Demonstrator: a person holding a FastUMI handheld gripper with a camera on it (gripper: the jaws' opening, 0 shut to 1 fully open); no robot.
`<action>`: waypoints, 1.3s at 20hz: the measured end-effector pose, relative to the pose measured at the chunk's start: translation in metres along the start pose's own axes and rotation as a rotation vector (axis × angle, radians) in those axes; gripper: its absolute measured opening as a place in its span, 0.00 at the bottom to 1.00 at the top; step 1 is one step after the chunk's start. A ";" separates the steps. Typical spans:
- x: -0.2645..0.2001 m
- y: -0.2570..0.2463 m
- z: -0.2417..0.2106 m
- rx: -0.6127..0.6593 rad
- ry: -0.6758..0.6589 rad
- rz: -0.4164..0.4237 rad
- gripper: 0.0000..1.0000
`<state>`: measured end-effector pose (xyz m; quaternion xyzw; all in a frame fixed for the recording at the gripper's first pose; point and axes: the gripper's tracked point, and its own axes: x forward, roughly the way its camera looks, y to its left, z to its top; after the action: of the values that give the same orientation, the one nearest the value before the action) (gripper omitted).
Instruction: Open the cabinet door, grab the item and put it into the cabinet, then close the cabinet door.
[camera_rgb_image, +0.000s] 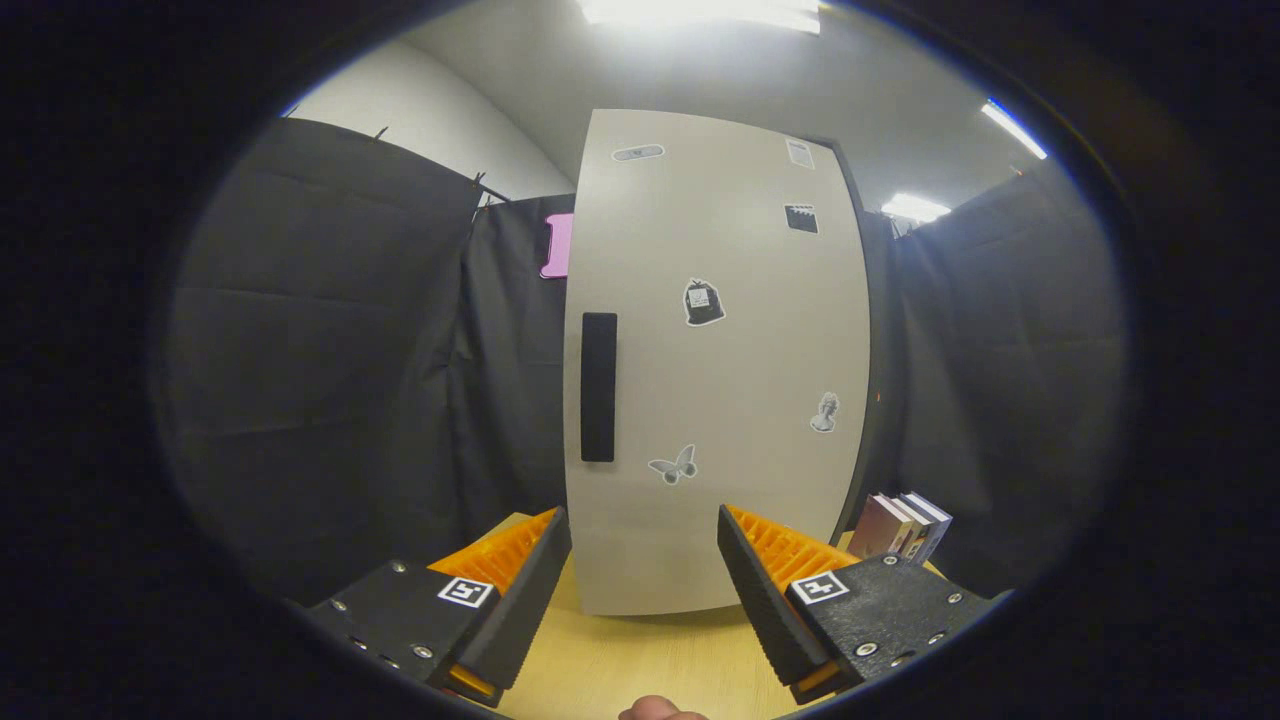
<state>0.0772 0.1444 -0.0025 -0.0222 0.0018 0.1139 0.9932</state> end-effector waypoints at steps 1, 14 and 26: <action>-0.005 0.005 0.000 0.006 0.002 0.004 0.92; -0.014 -0.003 0.009 0.051 -0.027 -0.031 0.92; -0.014 -0.013 0.017 0.071 -0.046 -0.048 0.92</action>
<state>0.0668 0.1290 0.0151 0.0155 -0.0177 0.0902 0.9956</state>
